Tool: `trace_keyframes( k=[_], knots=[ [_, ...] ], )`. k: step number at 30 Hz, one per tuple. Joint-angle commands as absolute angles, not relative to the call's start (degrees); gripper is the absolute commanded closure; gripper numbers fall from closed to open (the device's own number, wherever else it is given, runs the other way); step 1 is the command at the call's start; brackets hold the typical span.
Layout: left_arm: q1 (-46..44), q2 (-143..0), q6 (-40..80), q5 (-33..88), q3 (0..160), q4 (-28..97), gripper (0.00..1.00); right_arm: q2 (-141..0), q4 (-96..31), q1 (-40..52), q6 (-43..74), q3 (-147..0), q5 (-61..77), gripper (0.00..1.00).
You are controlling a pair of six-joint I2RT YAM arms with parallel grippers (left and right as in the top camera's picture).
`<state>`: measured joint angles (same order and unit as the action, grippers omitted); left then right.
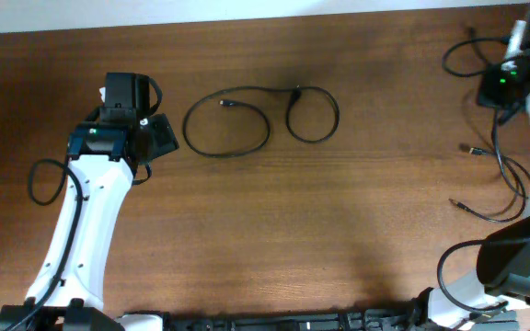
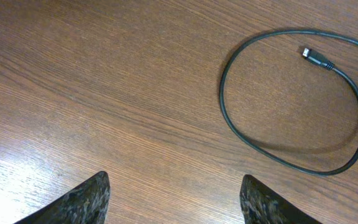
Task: Untangle cables
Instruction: 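Move the right gripper back toward the black cable loop at center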
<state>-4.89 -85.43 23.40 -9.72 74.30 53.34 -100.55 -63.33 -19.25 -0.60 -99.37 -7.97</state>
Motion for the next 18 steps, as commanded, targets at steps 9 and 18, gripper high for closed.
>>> trace_keyframes(
  k=[9, 18],
  knots=[
    [-4.7, -85.6, 22.9, -10.3, 74.3, 53.5, 0.32, -100.8, -62.6, -22.1, 1.1, -99.6, 7.9, 0.2],
    [-2.9, -85.6, 22.9, -10.3, 74.3, 53.5, 0.29, -100.8, -62.2, -16.8, 0.7, -99.5, 25.3, 0.15]
  ],
)
